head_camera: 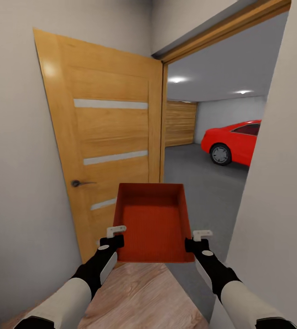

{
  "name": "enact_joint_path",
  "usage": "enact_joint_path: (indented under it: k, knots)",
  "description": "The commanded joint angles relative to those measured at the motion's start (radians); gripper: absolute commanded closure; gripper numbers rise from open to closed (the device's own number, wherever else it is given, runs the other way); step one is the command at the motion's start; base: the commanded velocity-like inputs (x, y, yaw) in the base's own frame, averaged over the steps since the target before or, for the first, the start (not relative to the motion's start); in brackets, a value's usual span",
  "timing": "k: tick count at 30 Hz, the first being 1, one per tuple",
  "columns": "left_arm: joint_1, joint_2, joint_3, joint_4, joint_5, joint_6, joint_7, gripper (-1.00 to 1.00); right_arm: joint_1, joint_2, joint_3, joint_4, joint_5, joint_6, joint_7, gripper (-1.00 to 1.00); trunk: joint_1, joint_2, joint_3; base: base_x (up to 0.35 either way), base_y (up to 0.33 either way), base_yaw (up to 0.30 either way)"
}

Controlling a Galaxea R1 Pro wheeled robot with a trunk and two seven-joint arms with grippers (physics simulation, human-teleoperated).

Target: Move the two storage containers from the living room to the garage. In the garage, place one container on the floor and stack the other container on top of it (either order is fine).

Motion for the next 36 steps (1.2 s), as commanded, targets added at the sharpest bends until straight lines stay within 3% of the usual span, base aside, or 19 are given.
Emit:
enact_joint_path:
  k: [1, 27, 36]
  knots:
    - [0.0, 0.025, 0.046, -0.006, -0.016, 0.006, 0.045, 1.0, 0.0, -0.003, -0.06, 0.001, 0.003, 0.001, -0.014, 1.0, 0.001, -0.001, 0.0, 0.215, 0.188, -0.005]
    - [0.0, 0.024, 0.046, -0.006, -0.016, 0.005, 0.046, 1.0, 0.0, -0.003, -0.059, 0.002, 0.002, 0.003, -0.015, 1.0, 0.001, -0.001, 0.0, 0.025, 0.021, -0.257]
    - [0.0, 0.025, 0.046, -0.006, -0.016, 0.009, 0.044, 1.0, 0.0, -0.003, -0.06, 0.001, 0.002, 0.003, -0.014, 1.0, 0.001, -0.001, 0.0, 0.126, 0.114, -0.046]
